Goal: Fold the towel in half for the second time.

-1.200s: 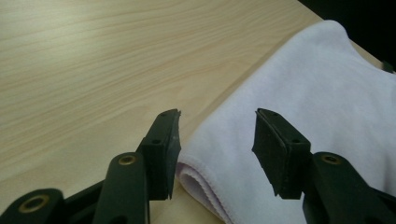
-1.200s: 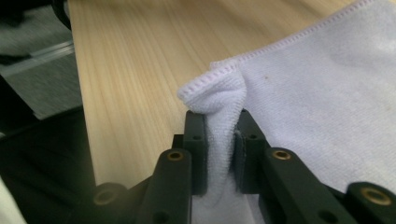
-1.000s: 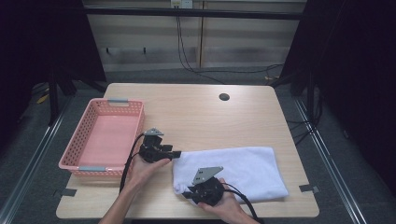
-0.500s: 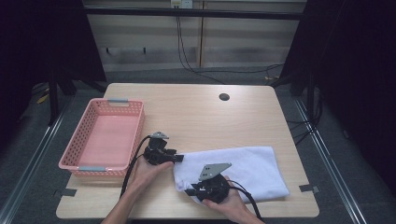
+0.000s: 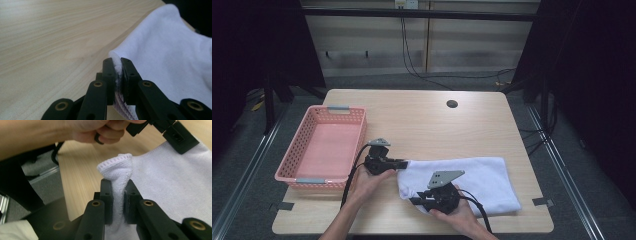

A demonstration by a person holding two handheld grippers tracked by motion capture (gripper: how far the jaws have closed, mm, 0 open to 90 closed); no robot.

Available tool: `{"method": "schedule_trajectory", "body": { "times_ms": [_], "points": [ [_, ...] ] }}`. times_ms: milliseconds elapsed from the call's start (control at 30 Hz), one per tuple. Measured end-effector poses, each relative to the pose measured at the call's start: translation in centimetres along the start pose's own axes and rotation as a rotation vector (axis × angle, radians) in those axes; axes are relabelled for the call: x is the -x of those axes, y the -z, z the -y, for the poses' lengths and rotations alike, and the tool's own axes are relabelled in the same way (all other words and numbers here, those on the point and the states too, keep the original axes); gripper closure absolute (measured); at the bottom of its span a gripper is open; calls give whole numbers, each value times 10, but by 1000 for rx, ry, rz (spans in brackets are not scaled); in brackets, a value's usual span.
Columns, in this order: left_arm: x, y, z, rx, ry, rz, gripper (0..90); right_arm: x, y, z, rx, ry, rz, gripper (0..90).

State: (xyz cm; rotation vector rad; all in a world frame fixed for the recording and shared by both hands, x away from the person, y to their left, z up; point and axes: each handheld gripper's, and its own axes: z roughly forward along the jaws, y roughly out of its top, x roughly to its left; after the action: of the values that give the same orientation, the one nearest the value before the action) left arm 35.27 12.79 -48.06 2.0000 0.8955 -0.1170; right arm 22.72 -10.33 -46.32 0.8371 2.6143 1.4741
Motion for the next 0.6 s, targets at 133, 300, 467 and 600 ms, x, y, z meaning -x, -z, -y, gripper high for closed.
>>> {"method": "schedule_trajectory", "body": {
  "times_ms": [133,300,467,600],
  "points": [
    [2,11,-13,35,1,9,832,-2,6,-10,41,-3,-4,809],
    [9,21,-29,54,-10,3,835,-1,16,-23,92,-6,-12,809],
    [10,30,-47,60,-12,-11,837,-1,16,-35,124,3,-20,809],
    [9,39,-58,65,-13,-28,838,-2,15,-47,147,7,-22,809]
  ]
}}
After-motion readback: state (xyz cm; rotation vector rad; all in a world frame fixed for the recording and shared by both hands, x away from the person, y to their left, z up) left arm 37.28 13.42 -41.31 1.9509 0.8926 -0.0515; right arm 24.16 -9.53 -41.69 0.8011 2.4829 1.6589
